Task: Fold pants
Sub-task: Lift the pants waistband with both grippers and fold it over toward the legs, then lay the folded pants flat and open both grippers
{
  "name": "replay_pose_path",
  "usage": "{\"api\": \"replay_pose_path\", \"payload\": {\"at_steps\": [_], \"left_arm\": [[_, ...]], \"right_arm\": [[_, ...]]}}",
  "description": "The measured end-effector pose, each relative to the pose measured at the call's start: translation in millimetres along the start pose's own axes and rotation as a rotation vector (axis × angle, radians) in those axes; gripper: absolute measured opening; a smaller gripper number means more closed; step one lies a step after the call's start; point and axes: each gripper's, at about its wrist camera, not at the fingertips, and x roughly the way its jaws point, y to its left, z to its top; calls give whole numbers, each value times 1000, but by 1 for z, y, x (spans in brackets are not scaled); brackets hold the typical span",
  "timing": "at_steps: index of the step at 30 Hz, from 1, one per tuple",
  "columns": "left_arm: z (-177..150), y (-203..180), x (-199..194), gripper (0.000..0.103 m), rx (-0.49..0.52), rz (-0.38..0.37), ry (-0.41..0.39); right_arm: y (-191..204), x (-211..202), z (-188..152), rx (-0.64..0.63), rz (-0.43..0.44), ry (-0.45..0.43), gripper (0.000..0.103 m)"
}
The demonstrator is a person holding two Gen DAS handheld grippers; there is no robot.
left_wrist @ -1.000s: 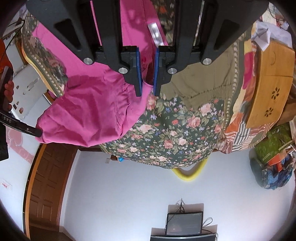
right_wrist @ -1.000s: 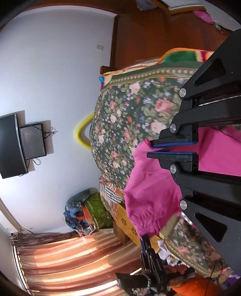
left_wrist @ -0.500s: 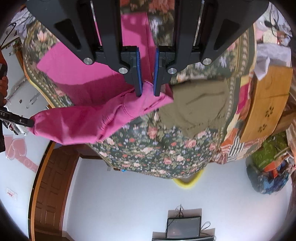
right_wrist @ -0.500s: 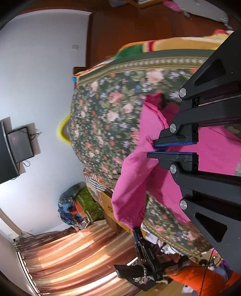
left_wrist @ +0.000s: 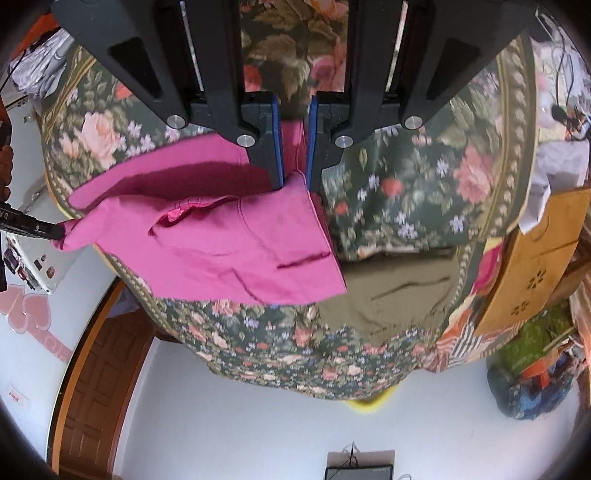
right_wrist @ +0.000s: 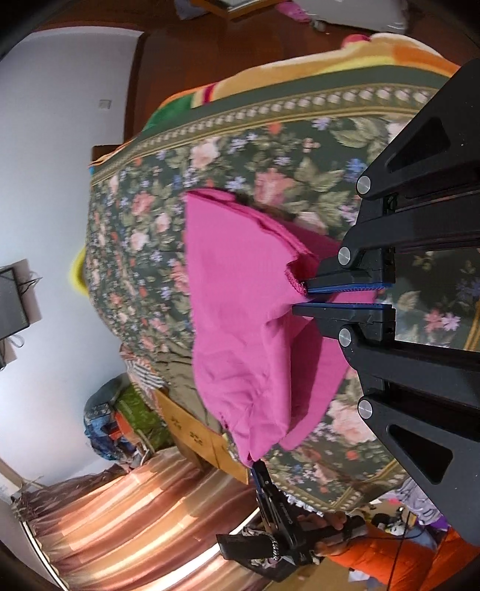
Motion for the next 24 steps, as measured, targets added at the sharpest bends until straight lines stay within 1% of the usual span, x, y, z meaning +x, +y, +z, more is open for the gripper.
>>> {"api": "replay_pose_path", "payload": {"at_steps": [2,8,11,12,14,16,18,20,24], "left_arm": [[-9,2,6,11,-11,-2,25],[-30,6,19,11,-26,15,92],[-33,10,15,11,-25,38,100],[-31,11,9,11,-23,48,89],[-25,13,0,11,-18,60,64],[-13,13,-10,11,-15,64,28],[-1,10,-16,11,-8,55,1],[13,3,-16,11,5,40,-14],[33,-22,-4,18,43,-8,-29]], "right_arm": [[-1,4,-6,-1,-19,13,4],[-4,13,-16,1,-39,71,5],[-5,14,-19,1,-64,98,9],[-6,13,-19,-4,-78,105,10],[-6,7,-19,-14,-102,108,21],[-7,-2,-17,-24,-136,92,25],[-7,-12,-12,-35,-165,66,25],[-7,-21,-6,-39,-174,37,26],[0,-25,12,-44,-164,-9,26]]}}
